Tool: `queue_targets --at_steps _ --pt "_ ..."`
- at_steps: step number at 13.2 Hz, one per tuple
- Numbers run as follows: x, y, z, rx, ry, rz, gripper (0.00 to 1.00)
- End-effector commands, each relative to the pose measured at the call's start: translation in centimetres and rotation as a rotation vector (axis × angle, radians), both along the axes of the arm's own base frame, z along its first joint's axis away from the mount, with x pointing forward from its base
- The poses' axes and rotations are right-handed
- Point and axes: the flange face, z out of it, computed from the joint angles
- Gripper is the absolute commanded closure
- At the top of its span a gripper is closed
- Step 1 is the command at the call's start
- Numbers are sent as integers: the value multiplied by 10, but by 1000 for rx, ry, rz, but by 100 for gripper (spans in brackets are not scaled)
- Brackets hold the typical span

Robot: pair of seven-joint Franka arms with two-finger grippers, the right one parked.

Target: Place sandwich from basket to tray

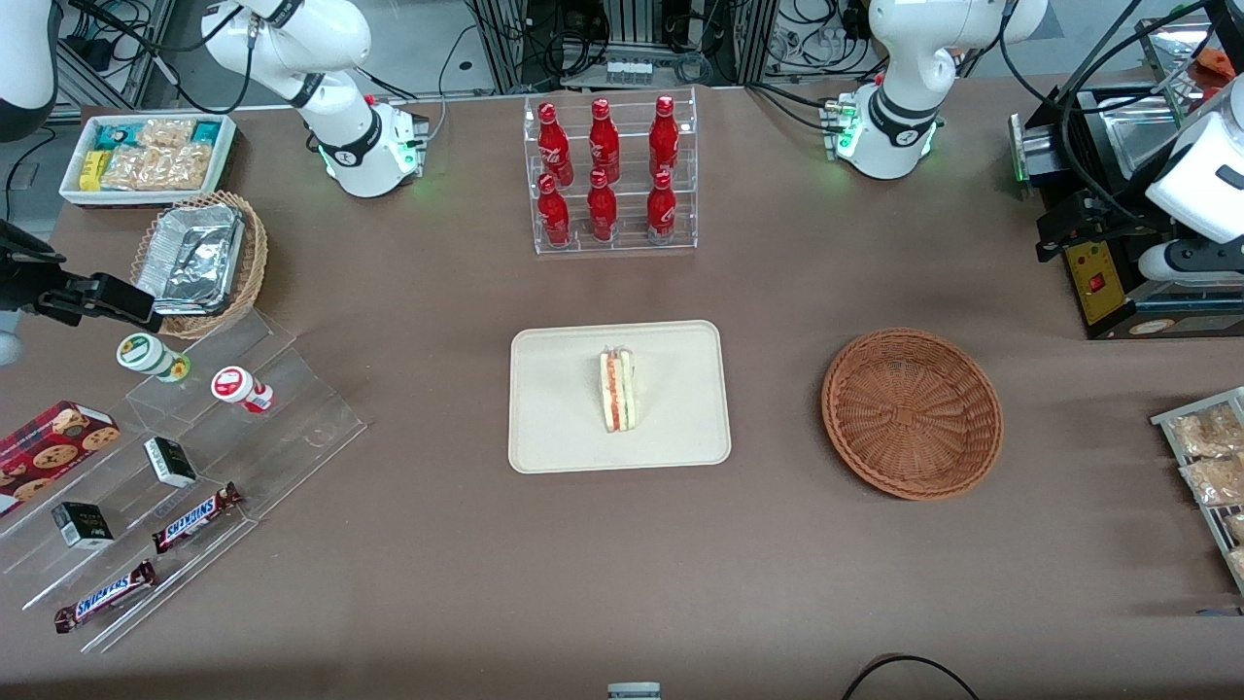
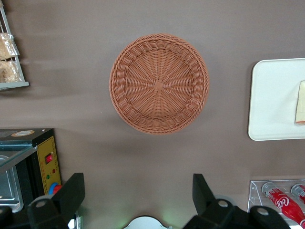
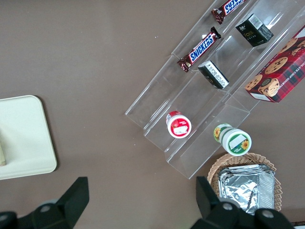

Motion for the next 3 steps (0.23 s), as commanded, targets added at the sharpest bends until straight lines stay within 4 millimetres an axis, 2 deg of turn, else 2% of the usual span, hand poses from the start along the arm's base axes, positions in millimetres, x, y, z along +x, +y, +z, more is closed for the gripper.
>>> queue_targets --at_steps 1,3 --pt "-4 2 14 0 -13 -9 0" --pt "-4 5 9 4 8 3 0"
